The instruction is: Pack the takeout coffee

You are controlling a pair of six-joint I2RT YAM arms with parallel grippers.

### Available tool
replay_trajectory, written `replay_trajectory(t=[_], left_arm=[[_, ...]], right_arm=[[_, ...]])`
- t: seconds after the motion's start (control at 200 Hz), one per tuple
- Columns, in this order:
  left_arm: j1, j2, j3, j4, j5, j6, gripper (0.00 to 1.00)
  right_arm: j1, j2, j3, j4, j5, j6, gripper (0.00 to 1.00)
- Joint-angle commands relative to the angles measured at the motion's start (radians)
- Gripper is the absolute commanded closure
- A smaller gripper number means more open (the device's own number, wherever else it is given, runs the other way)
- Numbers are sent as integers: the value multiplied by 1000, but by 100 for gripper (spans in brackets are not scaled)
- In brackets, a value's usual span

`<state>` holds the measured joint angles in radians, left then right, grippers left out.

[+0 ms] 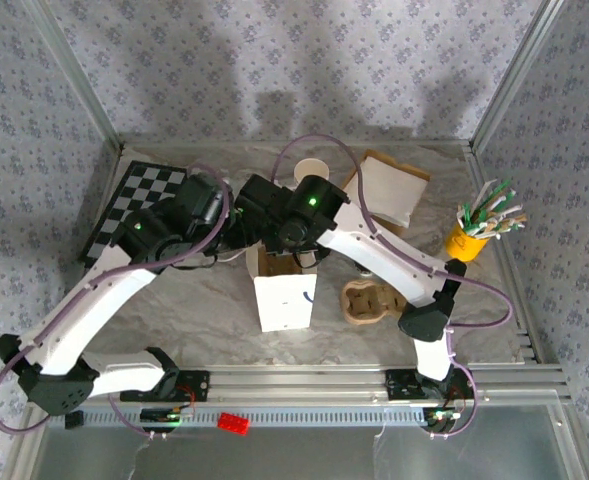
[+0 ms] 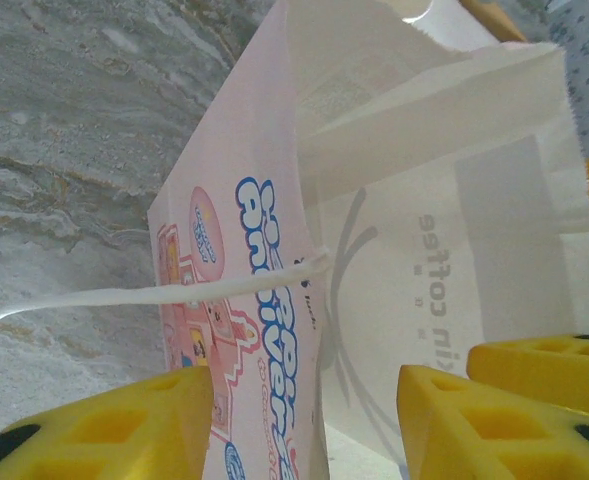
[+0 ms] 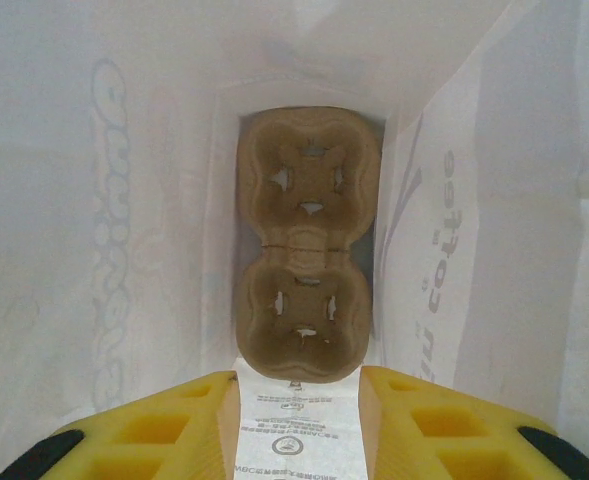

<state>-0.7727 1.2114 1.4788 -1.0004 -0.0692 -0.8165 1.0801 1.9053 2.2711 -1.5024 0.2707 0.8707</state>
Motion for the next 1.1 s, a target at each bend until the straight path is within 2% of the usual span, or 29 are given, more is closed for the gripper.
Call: replay_trajectory(t=[0.0,0.255,0.505,0.82,0.955,1.094], left_arm=[[-7,10,16,-30,-24,27,49],[-7,10,0,-15,-35,36,61],[-7,5,4,-10,-41,40,77],[-6,-12,6,8,-31,40,85],[-6,-14,6,-7,-60,45,87],[-2,-15,16,-4,-75,50,91]], right_arm=[[-2,-16,-7,-6,21,-10,62],[-3,-14,-7,2,24,-13,62],[-5,-14,-8,-5,35,-22,62],[-2,-6,-8,8,10,-21,63],[1,-24,-4,11,23,-24,63],[9,-39,4,43,44,-91,62]])
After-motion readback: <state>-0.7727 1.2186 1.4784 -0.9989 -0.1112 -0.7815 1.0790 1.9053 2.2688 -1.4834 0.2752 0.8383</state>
